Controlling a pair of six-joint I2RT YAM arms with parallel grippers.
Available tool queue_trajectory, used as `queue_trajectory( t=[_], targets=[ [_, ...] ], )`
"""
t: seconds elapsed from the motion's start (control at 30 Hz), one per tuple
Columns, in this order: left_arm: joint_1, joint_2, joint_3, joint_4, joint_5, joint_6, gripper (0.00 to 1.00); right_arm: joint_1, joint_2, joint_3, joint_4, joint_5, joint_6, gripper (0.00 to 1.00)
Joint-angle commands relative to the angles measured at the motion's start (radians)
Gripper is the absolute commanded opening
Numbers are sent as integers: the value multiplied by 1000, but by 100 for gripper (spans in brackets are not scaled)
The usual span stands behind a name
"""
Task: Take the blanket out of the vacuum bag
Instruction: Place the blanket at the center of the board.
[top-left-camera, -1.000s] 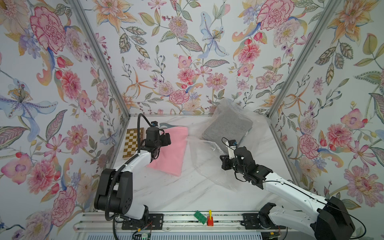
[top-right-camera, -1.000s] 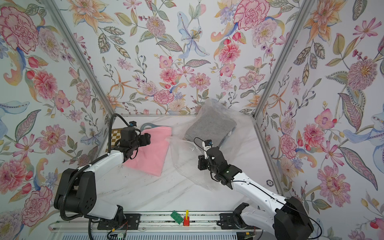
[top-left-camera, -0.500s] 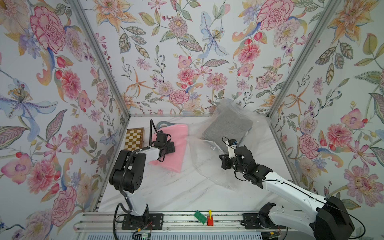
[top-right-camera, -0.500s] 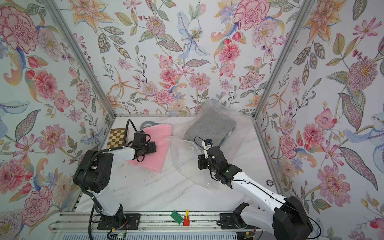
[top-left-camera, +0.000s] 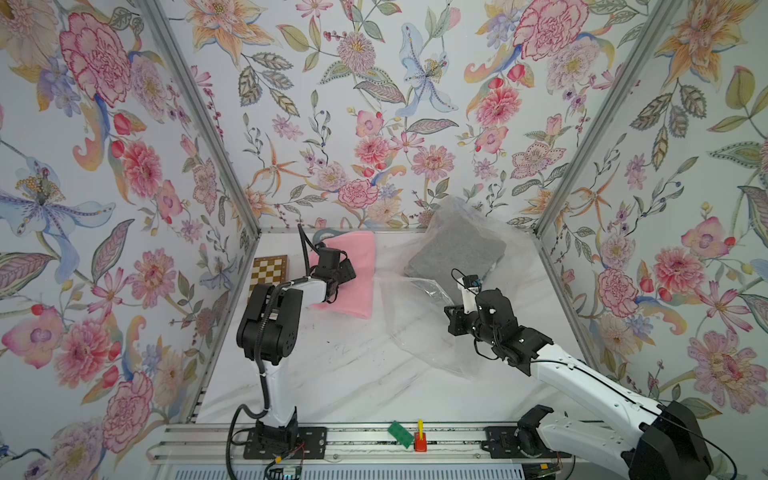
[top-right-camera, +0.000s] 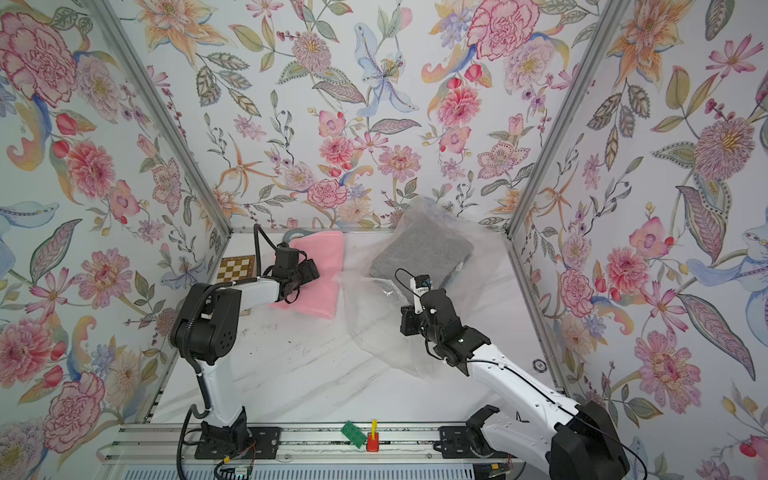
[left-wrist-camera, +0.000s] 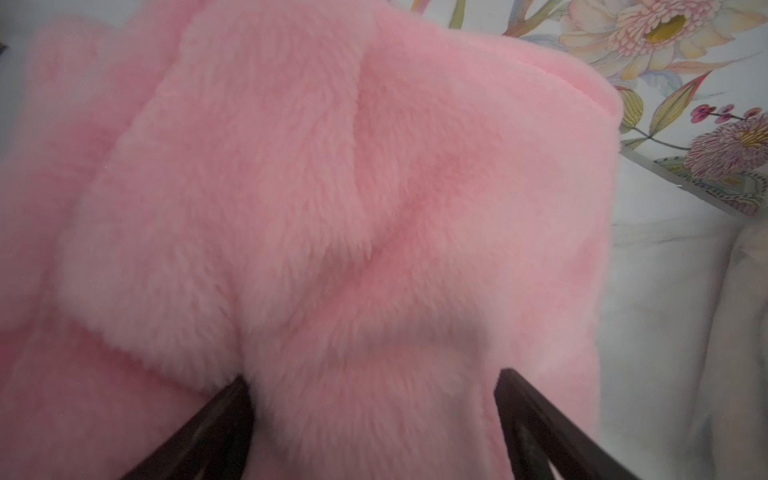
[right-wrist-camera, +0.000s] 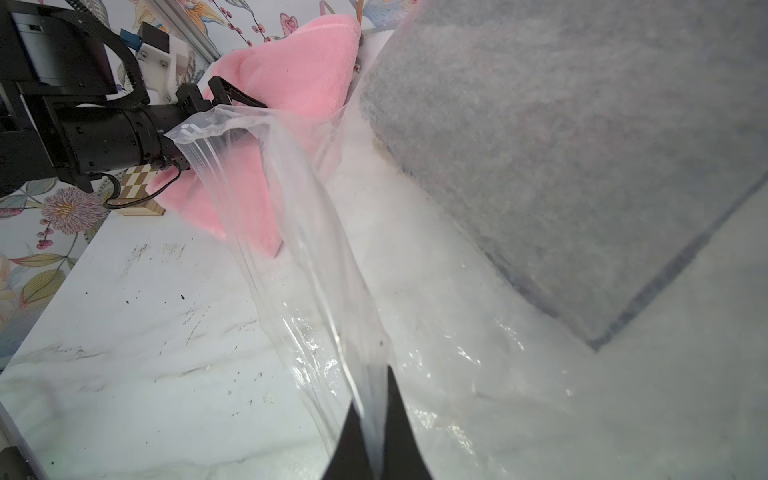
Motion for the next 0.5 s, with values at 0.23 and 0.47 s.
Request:
queue_trajectory(
  t=[0.23, 0.47],
  targets=[
    [56, -308, -267, 56, 23, 65, 91, -10, 32, 4, 33, -15, 6, 0],
    [93, -292, -407, 97, 34, -1, 91, 15, 39, 5, 37, -1, 14, 0]
  ],
)
